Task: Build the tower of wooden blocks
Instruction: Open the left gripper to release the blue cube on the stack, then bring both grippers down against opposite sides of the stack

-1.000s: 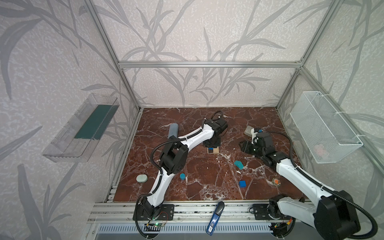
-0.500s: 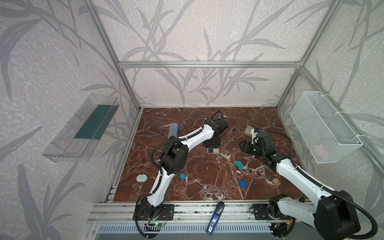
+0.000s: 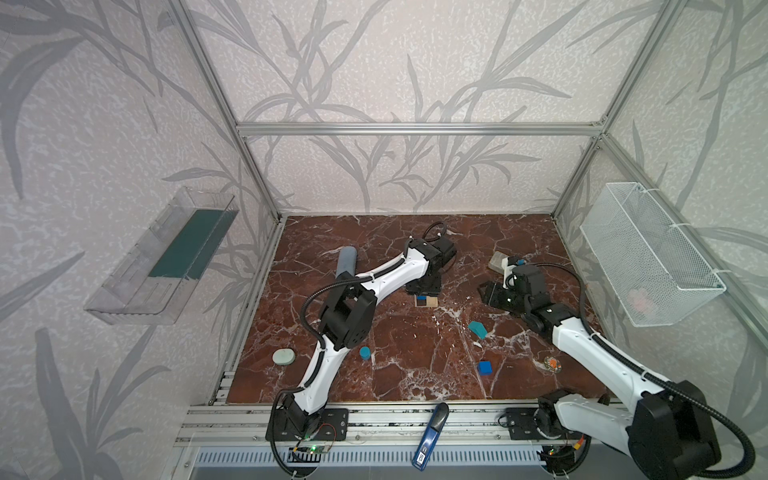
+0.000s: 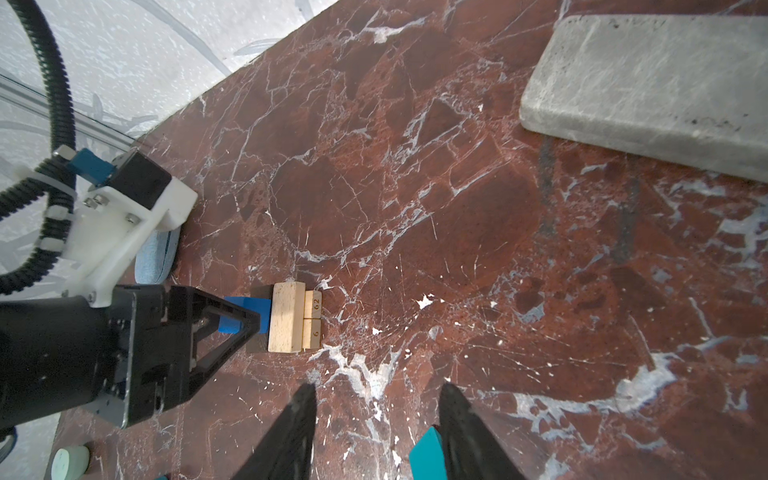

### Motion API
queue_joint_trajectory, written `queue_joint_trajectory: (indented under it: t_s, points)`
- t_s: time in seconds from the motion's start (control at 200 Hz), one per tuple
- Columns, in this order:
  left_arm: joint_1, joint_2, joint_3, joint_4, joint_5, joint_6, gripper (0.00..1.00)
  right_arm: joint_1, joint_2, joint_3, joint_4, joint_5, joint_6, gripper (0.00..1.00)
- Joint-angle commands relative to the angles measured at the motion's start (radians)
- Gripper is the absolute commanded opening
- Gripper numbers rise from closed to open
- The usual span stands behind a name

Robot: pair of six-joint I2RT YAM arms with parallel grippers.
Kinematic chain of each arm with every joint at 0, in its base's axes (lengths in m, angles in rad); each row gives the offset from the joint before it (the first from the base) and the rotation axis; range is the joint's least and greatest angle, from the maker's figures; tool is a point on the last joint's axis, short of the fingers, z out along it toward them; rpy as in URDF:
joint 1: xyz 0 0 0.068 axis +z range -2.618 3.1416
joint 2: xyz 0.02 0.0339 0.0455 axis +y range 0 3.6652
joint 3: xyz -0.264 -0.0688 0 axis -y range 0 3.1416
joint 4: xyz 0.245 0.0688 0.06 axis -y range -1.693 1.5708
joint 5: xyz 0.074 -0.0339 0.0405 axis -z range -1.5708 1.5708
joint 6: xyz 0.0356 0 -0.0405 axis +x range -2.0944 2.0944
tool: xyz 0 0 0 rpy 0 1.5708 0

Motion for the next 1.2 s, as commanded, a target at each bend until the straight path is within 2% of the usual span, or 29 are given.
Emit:
queue_joint_trajectory:
  t_s: [0.0, 0.245, 0.32, 0.405, 0.425, 0.48, 0.58, 0.715, 0.86, 1.195]
  points:
    - [-0.001, -0.107, 0.031, -0.062, -0.074, 0.022, 0.51, -0.006, -0.012, -0.013, 0.019, -0.011, 0.000, 0.49]
    - [0.013, -0.265, -0.046, 0.003, -0.087, 0.052, 0.49, -0.006, 0.044, -0.011, 0.079, -0.071, 0.026, 0.49]
    - [0.037, -0.316, -0.133, 0.074, -0.045, 0.054, 0.35, -0.005, 0.071, -0.010, 0.110, -0.097, 0.037, 0.48]
    - [0.089, -0.369, -0.268, 0.192, 0.066, 0.027, 0.04, -0.004, 0.113, -0.009, 0.146, -0.129, 0.051, 0.39]
    - [0.104, -0.381, -0.301, 0.223, 0.098, 0.019, 0.00, -0.003, 0.125, -0.006, 0.155, -0.138, 0.054, 0.35]
    - [0.142, -0.411, -0.409, 0.340, 0.204, -0.001, 0.00, 0.000, 0.160, -0.002, 0.182, -0.160, 0.056, 0.25]
    - [0.192, -0.440, -0.560, 0.539, 0.348, -0.042, 0.00, 0.008, 0.227, 0.014, 0.224, -0.191, 0.091, 0.13]
    - [0.226, -0.417, -0.609, 0.606, 0.386, -0.055, 0.00, 0.028, 0.321, 0.040, 0.276, -0.218, 0.112, 0.00]
    - [0.239, -0.364, -0.609, 0.662, 0.448, -0.059, 0.00, 0.047, 0.411, 0.077, 0.319, -0.252, 0.125, 0.00]
    - [0.257, -0.278, -0.600, 0.676, 0.451, -0.069, 0.00, 0.072, 0.513, 0.114, 0.390, -0.272, 0.149, 0.00]
